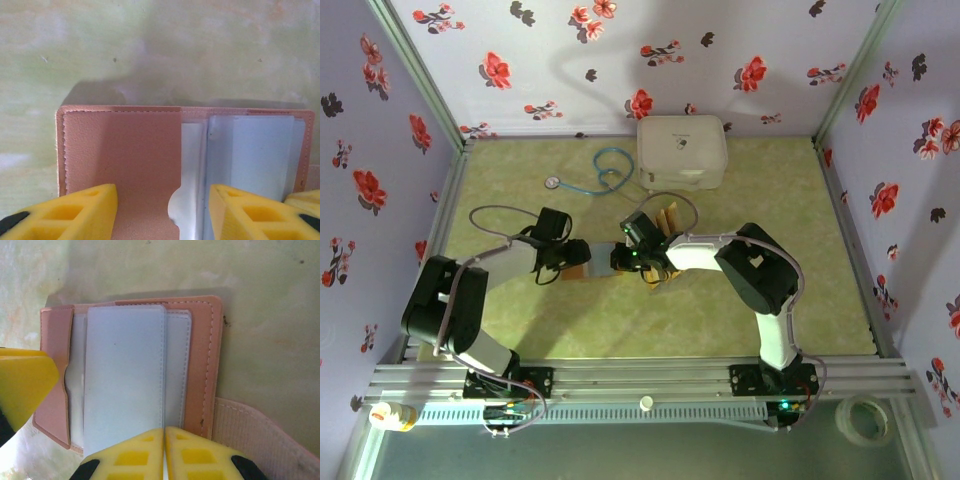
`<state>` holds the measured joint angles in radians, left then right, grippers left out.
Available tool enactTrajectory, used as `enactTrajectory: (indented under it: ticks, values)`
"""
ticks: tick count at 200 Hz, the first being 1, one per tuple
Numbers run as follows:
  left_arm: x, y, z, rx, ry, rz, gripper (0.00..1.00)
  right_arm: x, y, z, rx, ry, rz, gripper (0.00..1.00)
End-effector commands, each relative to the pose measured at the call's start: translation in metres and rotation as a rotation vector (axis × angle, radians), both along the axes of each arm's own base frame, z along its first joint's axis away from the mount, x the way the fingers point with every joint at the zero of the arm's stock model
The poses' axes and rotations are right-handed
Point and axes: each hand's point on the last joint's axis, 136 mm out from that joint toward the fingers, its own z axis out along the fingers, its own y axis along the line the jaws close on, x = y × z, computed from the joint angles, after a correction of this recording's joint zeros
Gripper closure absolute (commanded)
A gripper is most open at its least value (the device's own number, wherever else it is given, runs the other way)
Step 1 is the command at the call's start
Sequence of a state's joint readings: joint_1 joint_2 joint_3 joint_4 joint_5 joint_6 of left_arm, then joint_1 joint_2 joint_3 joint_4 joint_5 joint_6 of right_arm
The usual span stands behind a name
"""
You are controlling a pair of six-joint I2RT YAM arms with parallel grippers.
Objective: Put the credit cards into the card holder
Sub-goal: Press the card holder at the center of the table, then move the storage box to the center of the table.
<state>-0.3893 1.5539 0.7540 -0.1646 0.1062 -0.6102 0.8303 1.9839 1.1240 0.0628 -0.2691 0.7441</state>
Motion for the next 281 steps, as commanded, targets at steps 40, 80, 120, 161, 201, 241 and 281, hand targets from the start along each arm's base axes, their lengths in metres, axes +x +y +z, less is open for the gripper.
enactTrajectory:
  ticks: [40,80,120,161,201,241,281]
  values:
    - [-0.001,0.005,0.000,0.038,-0.020,-0.059,0.48,-0.011,-0.004,0.018,-0.049,0.020,0.009,0.88]
    - [0.002,0.000,0.014,0.019,-0.048,-0.088,0.48,-0.013,-0.009,0.063,-0.037,-0.056,0.010,0.68]
    - [0.004,-0.005,0.023,-0.009,-0.070,-0.099,0.46,-0.039,-0.039,0.070,-0.139,-0.107,0.015,0.60]
    - [0.006,-0.009,0.031,-0.040,-0.094,-0.102,0.44,-0.068,-0.060,0.048,-0.254,-0.121,0.033,0.60]
    - [0.007,-0.010,0.035,-0.050,-0.101,-0.095,0.43,-0.060,-0.055,0.031,-0.303,-0.122,0.038,0.67]
    - [0.008,-0.011,0.035,-0.055,-0.103,-0.089,0.42,-0.044,-0.051,0.014,-0.415,-0.144,0.065,0.75]
    - [0.007,-0.011,0.036,-0.055,-0.102,-0.089,0.42,-0.027,-0.065,0.002,-0.554,-0.193,0.039,0.82]
